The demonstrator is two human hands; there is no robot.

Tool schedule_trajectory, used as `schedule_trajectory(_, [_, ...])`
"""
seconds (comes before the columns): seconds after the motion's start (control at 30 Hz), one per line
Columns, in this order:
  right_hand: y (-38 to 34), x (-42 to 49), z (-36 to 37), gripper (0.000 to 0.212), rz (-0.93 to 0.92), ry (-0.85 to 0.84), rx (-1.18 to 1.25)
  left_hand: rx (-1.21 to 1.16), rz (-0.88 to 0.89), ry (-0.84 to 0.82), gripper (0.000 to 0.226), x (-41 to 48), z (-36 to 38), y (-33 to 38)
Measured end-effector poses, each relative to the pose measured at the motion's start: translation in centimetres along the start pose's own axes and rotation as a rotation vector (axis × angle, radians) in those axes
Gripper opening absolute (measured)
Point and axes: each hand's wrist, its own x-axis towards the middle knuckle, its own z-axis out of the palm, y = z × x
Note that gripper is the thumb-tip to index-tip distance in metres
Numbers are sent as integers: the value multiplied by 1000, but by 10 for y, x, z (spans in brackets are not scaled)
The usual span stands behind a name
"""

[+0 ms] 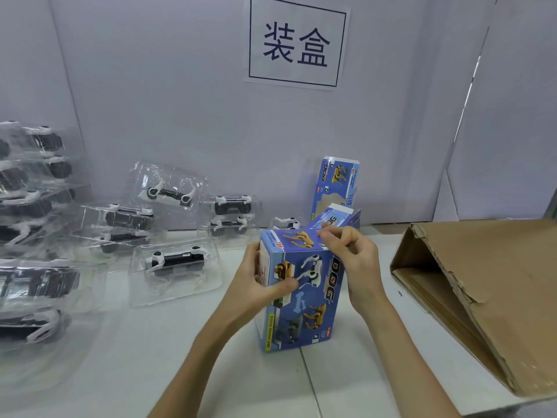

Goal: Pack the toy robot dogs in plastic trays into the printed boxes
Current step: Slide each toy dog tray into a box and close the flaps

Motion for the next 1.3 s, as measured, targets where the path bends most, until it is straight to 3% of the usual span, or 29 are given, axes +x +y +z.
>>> schedule_trajectory(0.2, [-2,-7,7,32,22,30,4,76,161,131,70,-5,12,-3])
schedule_trajectory(0.4, [-7,-4,16,33,6,48,-147,114,194,207,72,-6,12,-4])
schedule_trajectory(0.53, [-6,-15,15,21,-101,225,-299,206,233,314,76,-8,16,-2])
schedule_trajectory(0.6, [-4,-22,19,39,-90,277,-237,353,313,421,79,-9,18,-2])
schedule_trajectory(0.67, [1,-27,29,64,34,208,-87,493,391,523,81,-8,16,-3])
schedule_trajectory(0.73, [10,-30,38,69,105,120,-43,580,437,589,80,-7,14,-5])
schedule_trajectory(0.87, [19,-33,42,62,172,113,0,675,515,565,73,-5,9,-10])
schedule_trajectory(1.03, [28,-40,30,37,139,46,-109,729,560,555,75,-4,8,-17])
schedule_trajectory(1.13, [32,-47,14,27,346,-20,-73,890,639,507,86,-4,10,-26])
schedule_trajectory(1.23, [29,-42,-6,32,516,-6,-59,1035,740,477,87,-2,16,-34])
schedule_trajectory(1.3, [19,-31,-16,52,537,-4,-77,1090,827,488,75,-2,26,-35])
